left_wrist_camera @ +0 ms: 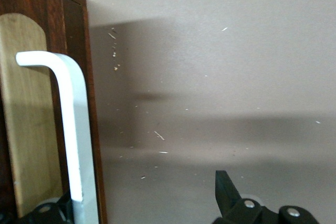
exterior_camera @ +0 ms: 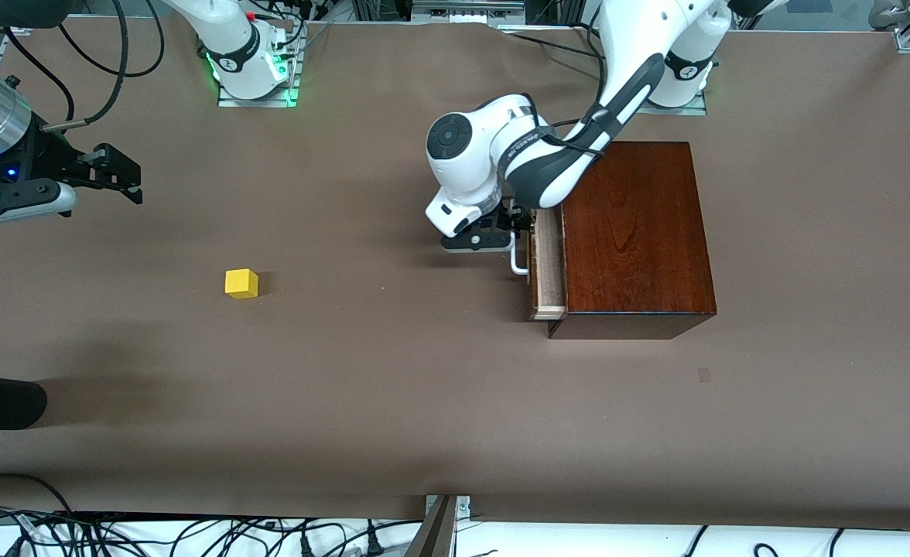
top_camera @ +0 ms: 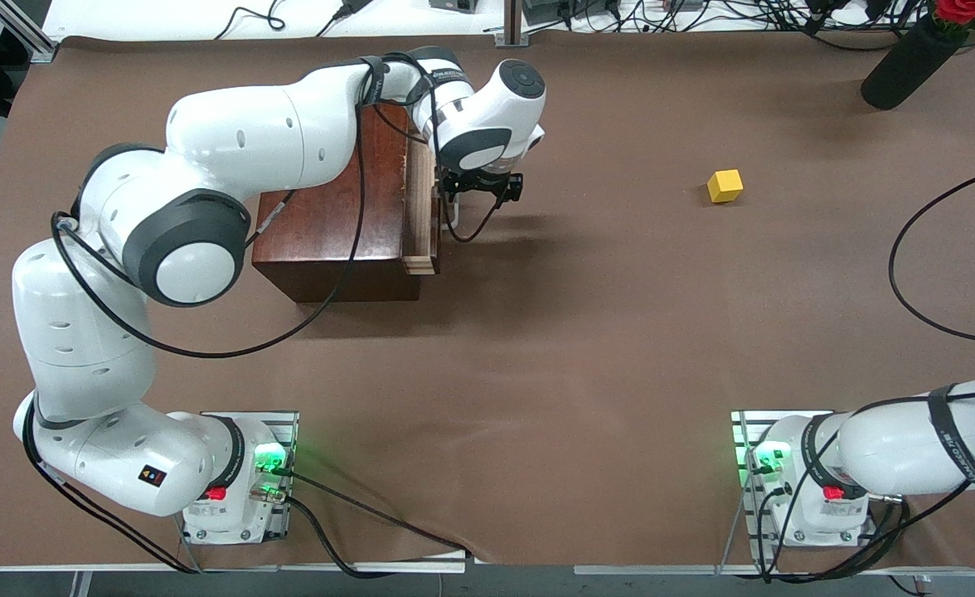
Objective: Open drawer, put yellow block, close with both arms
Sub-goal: 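Pull the drawer open with the left gripper while the right gripper reaches, then grasp the yellow cube with the right gripper while the left gripper withdraws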
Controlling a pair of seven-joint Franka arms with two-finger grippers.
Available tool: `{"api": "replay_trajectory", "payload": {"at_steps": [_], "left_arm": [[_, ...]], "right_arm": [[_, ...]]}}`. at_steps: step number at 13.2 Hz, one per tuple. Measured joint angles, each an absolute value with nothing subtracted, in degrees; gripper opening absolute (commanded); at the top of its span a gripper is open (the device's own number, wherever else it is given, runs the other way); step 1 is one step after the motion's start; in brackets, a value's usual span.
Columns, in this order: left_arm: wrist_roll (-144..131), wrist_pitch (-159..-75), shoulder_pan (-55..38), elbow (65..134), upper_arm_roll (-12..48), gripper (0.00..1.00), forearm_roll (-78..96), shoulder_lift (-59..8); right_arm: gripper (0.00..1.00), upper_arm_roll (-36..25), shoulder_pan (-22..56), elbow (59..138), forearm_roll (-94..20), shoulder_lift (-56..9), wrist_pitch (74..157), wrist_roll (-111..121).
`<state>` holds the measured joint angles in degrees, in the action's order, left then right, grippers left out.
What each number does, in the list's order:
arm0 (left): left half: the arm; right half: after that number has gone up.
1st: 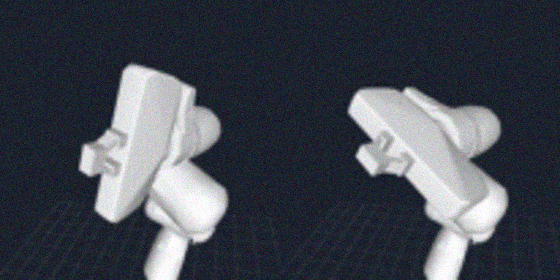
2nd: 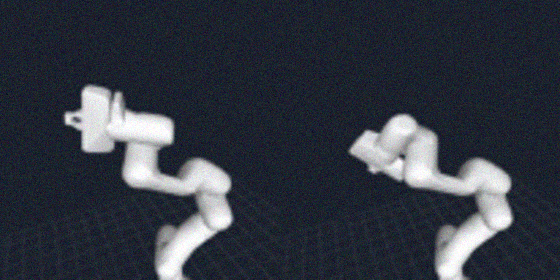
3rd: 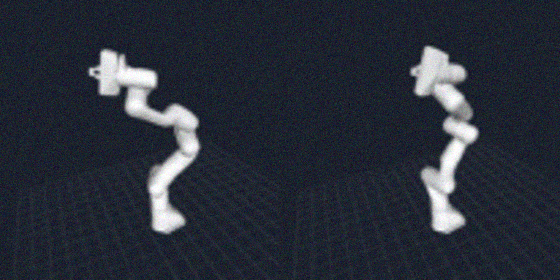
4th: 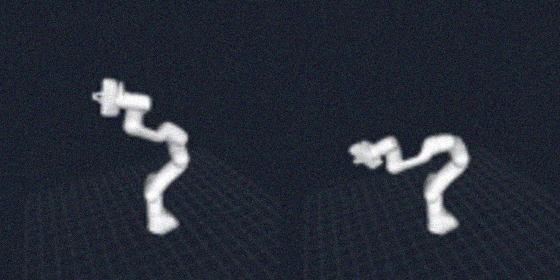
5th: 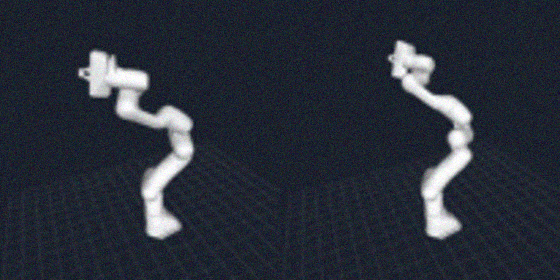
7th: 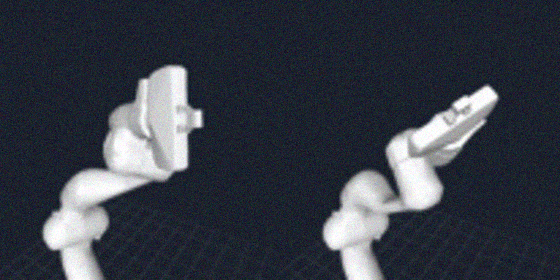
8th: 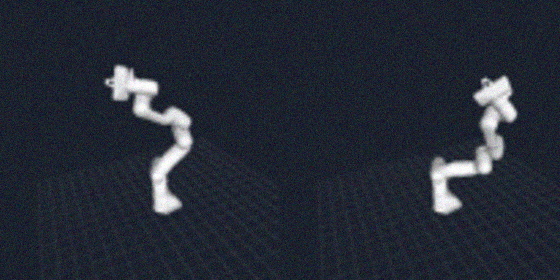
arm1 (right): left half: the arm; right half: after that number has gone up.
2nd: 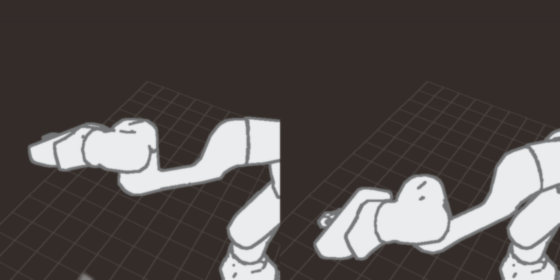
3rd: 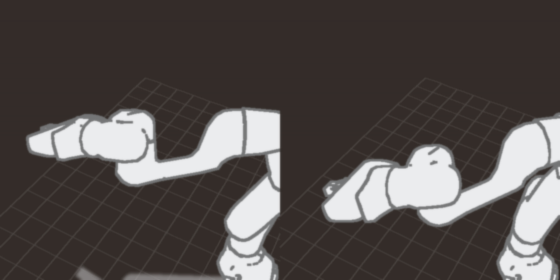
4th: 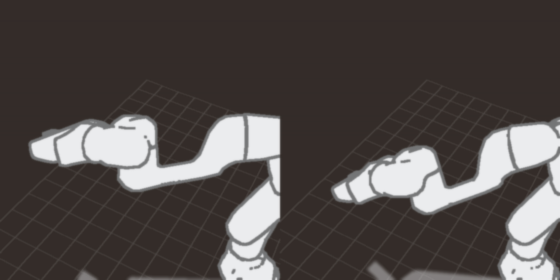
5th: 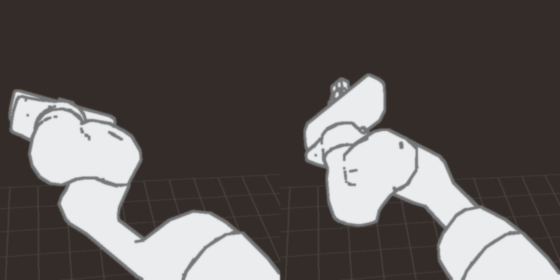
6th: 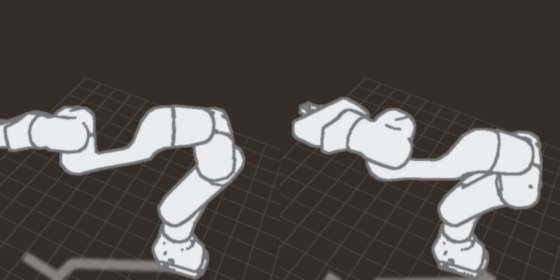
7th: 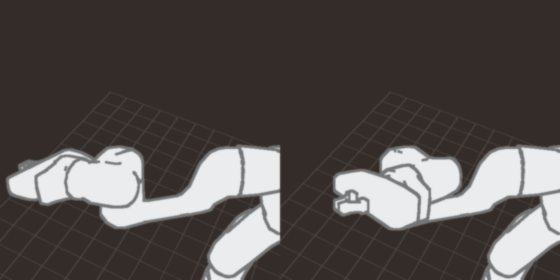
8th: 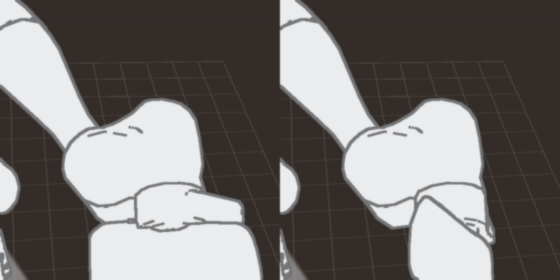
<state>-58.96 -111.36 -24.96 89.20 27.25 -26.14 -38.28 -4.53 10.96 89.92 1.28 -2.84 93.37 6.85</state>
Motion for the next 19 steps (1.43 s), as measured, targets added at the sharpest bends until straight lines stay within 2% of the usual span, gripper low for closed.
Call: {"api": "replay_trajectory", "payload": {"at_steps": [8, 12, 19], "left_arm": [[-59.3, -111.0, -26.4, 86.3, 27.2, 1.00, -25.6, -39.4], [-59.2, -108.0, -26.7, 83.6, 27.9, 1.00, -25.4, -40.3], [-57.9, -95.1, -29.2, 75.9, 29.3, 1.00, -25.2, -39.5]], "right_arm": [[1.00, -4.5, 11.3, 92.5, -0.2, -3.6, 92.7, 6.8], [1.00, -4.6, 11.3, 97.2, -1.4, -4.0, 97.3, 6.0], [1.00, -4.9, 11.2, 103.9, -1.5, -9.5, 107.7, 5.3]]}}
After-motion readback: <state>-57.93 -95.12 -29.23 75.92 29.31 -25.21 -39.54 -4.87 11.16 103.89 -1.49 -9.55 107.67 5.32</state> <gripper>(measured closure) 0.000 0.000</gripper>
